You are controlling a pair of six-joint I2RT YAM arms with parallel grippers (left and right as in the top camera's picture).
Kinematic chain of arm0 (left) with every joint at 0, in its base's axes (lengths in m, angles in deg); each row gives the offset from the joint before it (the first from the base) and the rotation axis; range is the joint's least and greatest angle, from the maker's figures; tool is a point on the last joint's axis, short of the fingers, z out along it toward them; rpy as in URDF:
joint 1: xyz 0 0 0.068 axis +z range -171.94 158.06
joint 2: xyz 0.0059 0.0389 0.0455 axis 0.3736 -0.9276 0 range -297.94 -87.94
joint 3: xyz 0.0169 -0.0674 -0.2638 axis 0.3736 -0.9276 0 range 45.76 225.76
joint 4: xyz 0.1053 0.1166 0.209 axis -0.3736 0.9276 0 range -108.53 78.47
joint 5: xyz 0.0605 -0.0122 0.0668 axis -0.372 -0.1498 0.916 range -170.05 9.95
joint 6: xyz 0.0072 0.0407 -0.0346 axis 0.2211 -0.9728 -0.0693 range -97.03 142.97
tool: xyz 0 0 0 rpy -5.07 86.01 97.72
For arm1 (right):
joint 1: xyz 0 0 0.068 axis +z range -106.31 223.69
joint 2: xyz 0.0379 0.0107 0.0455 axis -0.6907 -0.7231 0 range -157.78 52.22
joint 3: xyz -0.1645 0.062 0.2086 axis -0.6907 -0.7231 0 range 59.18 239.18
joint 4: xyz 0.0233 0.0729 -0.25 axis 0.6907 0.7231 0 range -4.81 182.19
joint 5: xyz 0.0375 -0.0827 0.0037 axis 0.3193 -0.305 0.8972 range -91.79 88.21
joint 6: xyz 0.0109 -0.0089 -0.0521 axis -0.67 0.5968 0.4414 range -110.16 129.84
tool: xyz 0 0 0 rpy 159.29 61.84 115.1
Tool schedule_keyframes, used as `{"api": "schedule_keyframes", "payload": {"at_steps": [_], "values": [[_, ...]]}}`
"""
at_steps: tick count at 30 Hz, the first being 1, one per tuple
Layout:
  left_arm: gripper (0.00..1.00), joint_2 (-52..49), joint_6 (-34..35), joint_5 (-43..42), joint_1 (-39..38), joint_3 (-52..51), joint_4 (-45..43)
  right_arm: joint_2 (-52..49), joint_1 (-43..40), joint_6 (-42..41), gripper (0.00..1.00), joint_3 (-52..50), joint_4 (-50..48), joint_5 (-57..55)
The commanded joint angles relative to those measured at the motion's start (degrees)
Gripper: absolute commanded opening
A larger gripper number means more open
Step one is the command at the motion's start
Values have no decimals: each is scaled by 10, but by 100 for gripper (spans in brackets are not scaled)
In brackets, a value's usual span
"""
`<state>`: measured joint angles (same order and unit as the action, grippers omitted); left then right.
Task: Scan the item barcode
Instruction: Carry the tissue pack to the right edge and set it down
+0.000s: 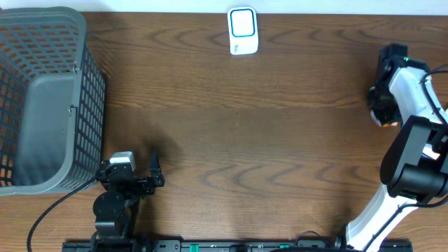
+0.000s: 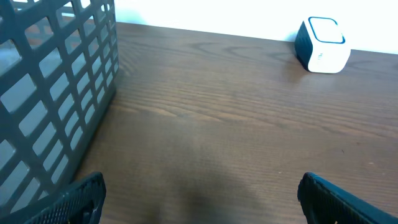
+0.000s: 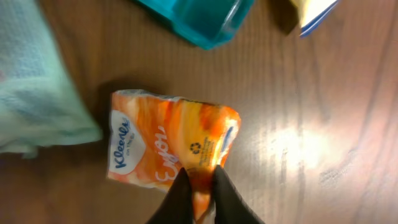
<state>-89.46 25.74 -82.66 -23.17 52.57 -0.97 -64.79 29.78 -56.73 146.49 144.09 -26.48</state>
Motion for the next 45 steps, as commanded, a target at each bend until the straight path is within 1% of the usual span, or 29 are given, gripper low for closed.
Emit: {"api": "schedule_keyframes", "payload": {"at_steps": [1,2,3,4,5,6,7,10,12,14,15,16,17,19,21,24,29,37,40,45], "values": [[98,1,-5,5,-1,-13,3,11,0,-21,39,5,6,-48],[98,1,-5,5,-1,-13,3,16,0,-21,54,9,11,-48],[98,1,-5,5,-1,-13,3,22,0,-22,73,14,18,-46],[98,1,-5,5,-1,-13,3,29,0,-22,86,20,26,-42],[98,1,-5,5,-1,-13,3,39,0,-22,91,27,35,-31],[98,1,-5,5,-1,-13,3,48,0,-22,92,33,42,-17],[98,1,-5,5,-1,-13,3,74,2,-11,93,44,54,32],[98,1,-5,5,-1,-13,3,127,10,68,92,47,39,140],[98,1,-5,5,-1,-13,3,162,19,108,93,47,37,187],[98,1,-5,5,-1,-13,3,214,32,172,98,47,37,228],[98,1,-5,5,-1,-13,3,230,35,200,99,47,37,243],[98,1,-5,5,-1,-13,3,260,41,270,99,47,37,277],[98,1,-5,5,-1,-13,3,280,44,321,99,47,41,307],[98,1,-5,5,-1,-13,3,313,49,376,99,47,67,349],[98,1,-5,5,-1,-13,3,344,52,389,99,47,97,370],[98,1,-5,5,-1,-13,3,382,54,395,99,47,127,363],[98,1,-5,5,-1,-13,3,421,54,394,99,47,129,356],[98,1,-5,5,-1,-13,3,428,54,395,99,47,129,356],[98,1,-5,5,-1,-13,3,428,54,409,99,47,129,331],[98,1,-5,5,-1,-13,3,428,54,412,99,42,148,329]]}}
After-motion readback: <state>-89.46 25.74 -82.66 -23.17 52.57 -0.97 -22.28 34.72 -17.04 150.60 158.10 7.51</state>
